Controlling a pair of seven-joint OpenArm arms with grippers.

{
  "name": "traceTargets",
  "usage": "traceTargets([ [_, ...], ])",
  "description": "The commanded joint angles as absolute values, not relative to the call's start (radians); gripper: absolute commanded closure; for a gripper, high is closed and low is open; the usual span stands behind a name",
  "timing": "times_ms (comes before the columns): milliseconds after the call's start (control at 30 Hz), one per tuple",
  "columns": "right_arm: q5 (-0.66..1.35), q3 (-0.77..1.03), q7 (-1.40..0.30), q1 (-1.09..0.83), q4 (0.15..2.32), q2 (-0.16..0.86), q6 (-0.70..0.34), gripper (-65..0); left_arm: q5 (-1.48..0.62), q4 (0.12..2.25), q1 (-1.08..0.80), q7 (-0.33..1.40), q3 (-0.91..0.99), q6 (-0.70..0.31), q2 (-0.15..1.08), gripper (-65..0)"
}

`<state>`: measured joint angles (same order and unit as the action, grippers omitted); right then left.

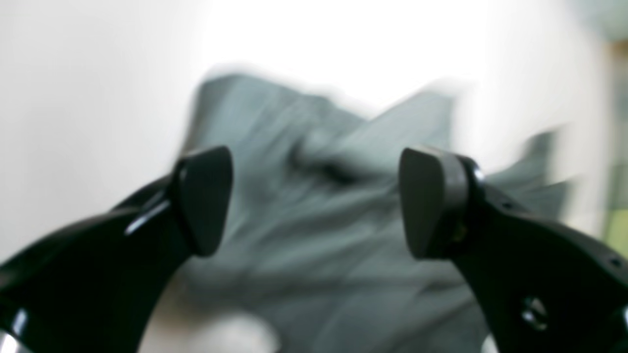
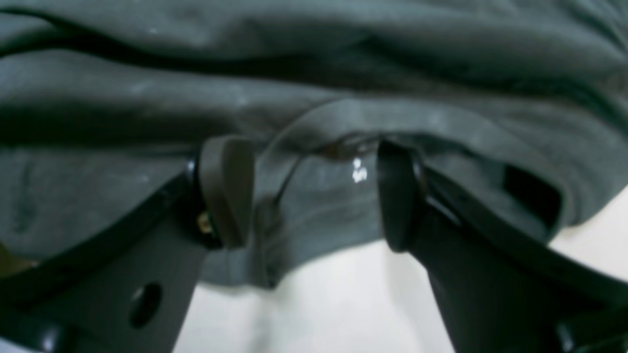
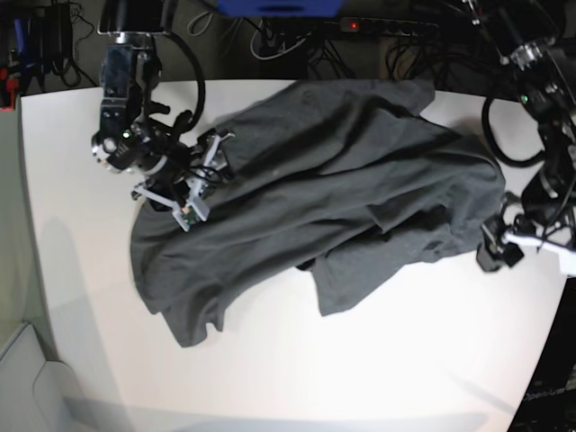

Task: Layout the t-shirt on the table in an organized manner, then fold the t-shirt properly
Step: 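Grasp the grey shirt with both grippers and pull it flat, then release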

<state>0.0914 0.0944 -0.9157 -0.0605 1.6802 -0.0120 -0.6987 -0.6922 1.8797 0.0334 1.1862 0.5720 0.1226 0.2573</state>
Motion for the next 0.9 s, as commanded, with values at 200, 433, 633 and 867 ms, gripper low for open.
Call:
traceTargets([
  [200,0.102,0.094,-0.892,-0.05,1.693,-0.007,-0.698,-38.5,-0.504,1.478,0.306,1.121,0.294,0.119,0.173,-39.7],
  [433,0.101,0.097,-0.894,-0.045,1.693,-0.001,-0.698,-17.6,-0.357,1.271,0.343,0.966,0.203,0.12,0.117,-0.6],
  [633,0.099,0.097,-0.894,-0.042,1.692,-0.001,-0.698,-7.5,-0.305,1.179,0.344,0.901,0.211,0.12,0.125,-0.1],
  [867,0.099,0.097,-0.892,-0.007,1.572,0.022,-0.698,-7.0,-0.226,1.079,0.335,0.849,0.243,0.12,0.171,-0.1],
])
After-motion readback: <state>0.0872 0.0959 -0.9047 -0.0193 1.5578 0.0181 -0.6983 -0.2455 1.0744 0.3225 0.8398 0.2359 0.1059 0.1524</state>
